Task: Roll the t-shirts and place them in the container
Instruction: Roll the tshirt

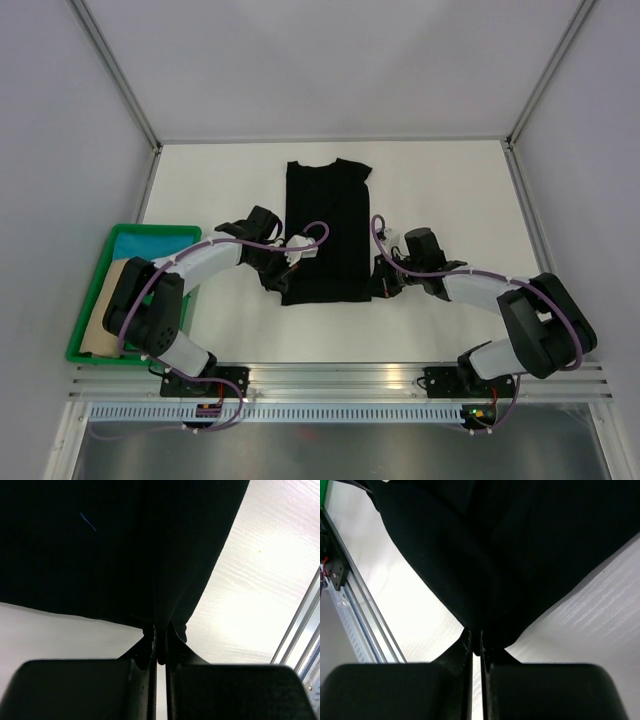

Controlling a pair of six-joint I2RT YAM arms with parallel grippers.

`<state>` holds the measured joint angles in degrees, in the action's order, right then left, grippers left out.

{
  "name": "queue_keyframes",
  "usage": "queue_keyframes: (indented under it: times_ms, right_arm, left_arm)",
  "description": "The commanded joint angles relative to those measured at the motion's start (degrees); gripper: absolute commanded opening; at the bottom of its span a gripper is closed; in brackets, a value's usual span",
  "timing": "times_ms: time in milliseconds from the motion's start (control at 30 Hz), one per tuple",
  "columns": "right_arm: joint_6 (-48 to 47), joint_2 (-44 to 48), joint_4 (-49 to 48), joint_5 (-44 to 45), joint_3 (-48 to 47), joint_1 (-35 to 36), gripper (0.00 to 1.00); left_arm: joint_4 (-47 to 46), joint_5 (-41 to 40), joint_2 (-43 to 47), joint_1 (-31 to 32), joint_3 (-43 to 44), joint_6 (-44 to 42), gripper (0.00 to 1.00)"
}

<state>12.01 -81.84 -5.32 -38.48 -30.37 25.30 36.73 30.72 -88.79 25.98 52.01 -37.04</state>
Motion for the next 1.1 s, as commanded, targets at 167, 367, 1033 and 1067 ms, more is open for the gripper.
queue_keyframes:
  times_ms: [167,367,1033,1067]
  right_arm:
    - [4.59,4.75,4.07,-0.54,0.75,0.54,0.00]
    - [11.46,12.23,4.44,-3.71,4.44,2.91,0.00]
    - [7.06,-7.01,7.70,1.56,-5.23,-4.29,0.24]
    - [7.06,-7.19,7.70,2.26,-5.14,-4.29,0.25]
  left_arm:
    - [7.11,7.15,5.82,-0.40,-1.81,-2.24,0.02]
    - [13.63,10.77,13.12,-0.31,-4.72,-5.15,0.02]
    - [5.29,3.56,-8.41,-5.06,5.73,1.52,0.08]
    - [4.93,3.56,-8.59,-5.06,5.74,1.96,0.09]
